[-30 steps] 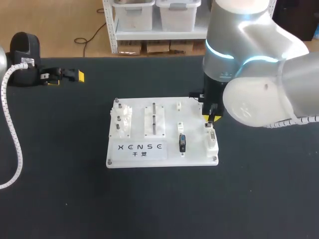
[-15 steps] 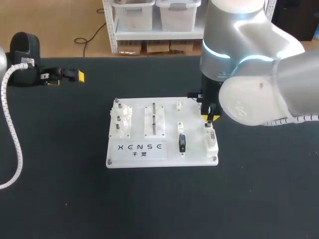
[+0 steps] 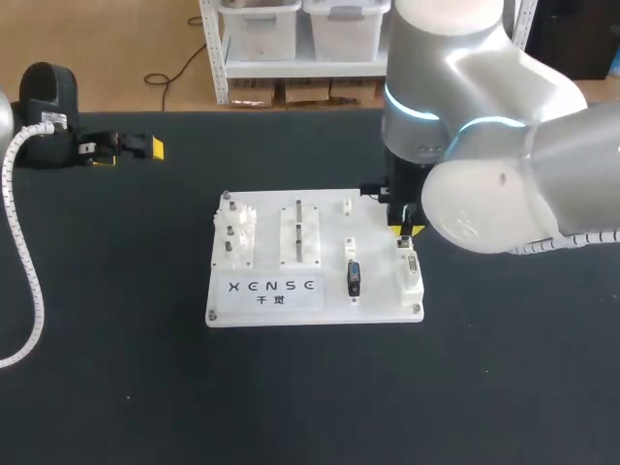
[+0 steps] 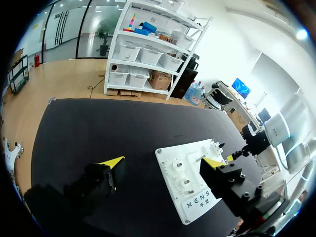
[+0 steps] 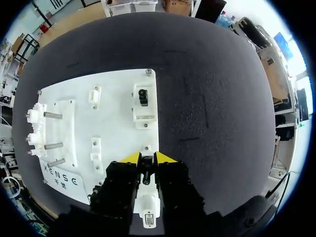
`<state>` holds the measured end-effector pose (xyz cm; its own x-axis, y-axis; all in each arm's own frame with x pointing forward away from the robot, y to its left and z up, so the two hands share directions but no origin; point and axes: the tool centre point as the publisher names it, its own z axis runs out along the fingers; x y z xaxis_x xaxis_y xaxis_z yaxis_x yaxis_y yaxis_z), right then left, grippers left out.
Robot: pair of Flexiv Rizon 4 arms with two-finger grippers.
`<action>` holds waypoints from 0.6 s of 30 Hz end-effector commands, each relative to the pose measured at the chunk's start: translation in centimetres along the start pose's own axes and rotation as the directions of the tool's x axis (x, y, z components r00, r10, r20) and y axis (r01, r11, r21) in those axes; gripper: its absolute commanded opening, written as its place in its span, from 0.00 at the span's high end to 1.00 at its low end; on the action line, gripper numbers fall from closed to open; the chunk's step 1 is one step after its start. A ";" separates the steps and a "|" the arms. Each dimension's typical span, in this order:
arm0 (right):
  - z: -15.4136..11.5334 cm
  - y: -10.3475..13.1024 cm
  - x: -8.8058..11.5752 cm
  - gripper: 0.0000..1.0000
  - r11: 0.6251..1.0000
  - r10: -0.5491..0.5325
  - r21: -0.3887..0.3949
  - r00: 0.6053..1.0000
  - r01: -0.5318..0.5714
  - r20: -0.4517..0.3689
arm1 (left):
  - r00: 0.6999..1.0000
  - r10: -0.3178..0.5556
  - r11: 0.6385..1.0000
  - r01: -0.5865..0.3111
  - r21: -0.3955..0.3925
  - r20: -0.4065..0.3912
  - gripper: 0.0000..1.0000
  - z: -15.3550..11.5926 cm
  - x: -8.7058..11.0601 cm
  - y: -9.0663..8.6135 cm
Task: Insert the USB connector, Ethernet cable, and multi-pin plug into their matching sockets one by one.
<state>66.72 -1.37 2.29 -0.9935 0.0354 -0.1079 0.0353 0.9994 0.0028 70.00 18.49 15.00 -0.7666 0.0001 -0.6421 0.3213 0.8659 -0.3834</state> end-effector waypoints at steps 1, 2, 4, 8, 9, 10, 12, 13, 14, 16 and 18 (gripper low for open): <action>0.2 0.1 0.2 1.00 1.000 -0.006 0.001 1.000 0.006 0.022 | 1.000 0.000 1.000 0.000 0.000 0.000 0.00 0.0 0.0 0.0; 0.2 0.1 0.2 1.00 1.000 -0.009 0.002 1.000 0.009 0.026 | 1.000 0.000 1.000 0.000 0.000 0.000 0.00 0.0 0.0 0.0; 0.2 0.0 0.2 1.00 1.000 -0.012 0.007 0.999 0.011 0.031 | 1.000 0.000 1.000 0.000 0.000 0.000 0.00 0.0 0.0 0.0; 0.1 -0.1 0.1 1.00 1.000 -0.011 0.015 0.999 0.011 0.038 | 1.000 0.000 1.000 0.000 0.000 0.000 0.00 0.0 0.0 0.0; 0.1 -0.1 0.1 1.00 1.000 -0.011 0.016 0.999 0.010 0.039 | 1.000 0.000 1.000 0.000 0.000 0.000 0.00 0.0 0.0 0.0; 0.1 -0.1 0.1 1.00 1.000 -0.011 0.016 0.999 0.011 0.040 | 1.000 0.000 1.000 0.000 0.000 0.000 0.00 0.0 0.0 0.0; 0.1 -0.2 0.1 1.00 1.000 -0.013 0.018 0.999 0.012 0.043 | 1.000 0.000 1.000 0.000 0.000 0.000 0.00 0.0 0.0 0.0; 0.1 -0.2 0.1 1.00 1.000 -0.017 0.023 0.999 0.016 0.047 | 1.000 0.000 1.000 0.000 0.000 0.000 0.00 0.0 0.0 0.0; 0.1 -0.2 0.2 1.00 0.999 -0.018 0.028 0.999 0.017 0.050 | 1.000 0.000 1.000 0.000 0.000 0.000 0.00 0.0 0.0 0.0; 0.3 -0.4 0.2 1.00 1.000 -0.014 0.028 0.999 0.013 0.047 | 1.000 0.000 1.000 0.000 0.000 0.000 0.00 0.0 0.0 0.0; 0.4 -0.4 0.2 1.00 1.000 -0.012 0.028 0.999 0.010 0.048 | 1.000 0.000 1.000 0.000 0.000 0.000 0.00 0.0 0.0 0.0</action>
<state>66.75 -1.45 2.22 -0.9884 0.0218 -0.1500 0.0263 0.9993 -0.0279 70.00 18.50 15.00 -0.7666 0.0001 -0.6421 0.3213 0.8659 -0.3834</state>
